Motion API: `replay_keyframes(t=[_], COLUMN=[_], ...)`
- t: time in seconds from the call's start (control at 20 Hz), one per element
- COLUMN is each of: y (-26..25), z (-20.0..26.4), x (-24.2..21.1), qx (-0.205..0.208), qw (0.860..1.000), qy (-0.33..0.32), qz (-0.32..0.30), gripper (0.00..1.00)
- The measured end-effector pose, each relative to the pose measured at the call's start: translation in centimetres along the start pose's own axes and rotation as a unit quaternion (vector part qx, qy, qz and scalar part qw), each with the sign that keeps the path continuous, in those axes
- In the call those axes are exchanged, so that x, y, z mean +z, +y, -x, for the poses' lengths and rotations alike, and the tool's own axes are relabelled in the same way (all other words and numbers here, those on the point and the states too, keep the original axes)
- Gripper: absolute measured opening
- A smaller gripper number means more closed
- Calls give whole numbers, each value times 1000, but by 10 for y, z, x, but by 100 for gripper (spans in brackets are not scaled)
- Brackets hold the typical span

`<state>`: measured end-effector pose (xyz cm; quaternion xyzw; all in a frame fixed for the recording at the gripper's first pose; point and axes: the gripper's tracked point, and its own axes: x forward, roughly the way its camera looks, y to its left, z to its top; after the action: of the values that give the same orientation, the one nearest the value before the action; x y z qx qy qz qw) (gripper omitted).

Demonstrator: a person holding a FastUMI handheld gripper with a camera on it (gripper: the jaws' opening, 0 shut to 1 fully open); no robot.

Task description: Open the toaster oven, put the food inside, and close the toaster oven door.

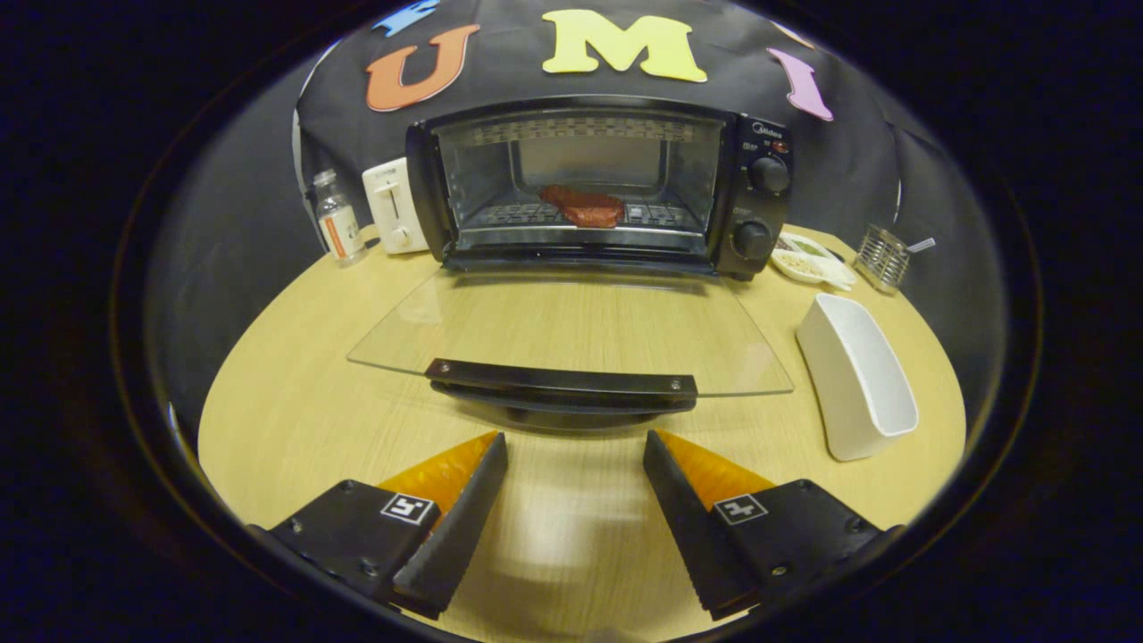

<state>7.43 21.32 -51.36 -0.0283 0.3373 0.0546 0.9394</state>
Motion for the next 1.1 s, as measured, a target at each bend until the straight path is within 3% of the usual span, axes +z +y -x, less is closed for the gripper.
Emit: replay_keyframes(t=[0.4, 1.1], y=[3, 3], z=[6, 37], x=[14, 116], qx=[4, 9], qw=[1000, 999], qy=[7, -40], qz=[1, 6], gripper=[99, 98])
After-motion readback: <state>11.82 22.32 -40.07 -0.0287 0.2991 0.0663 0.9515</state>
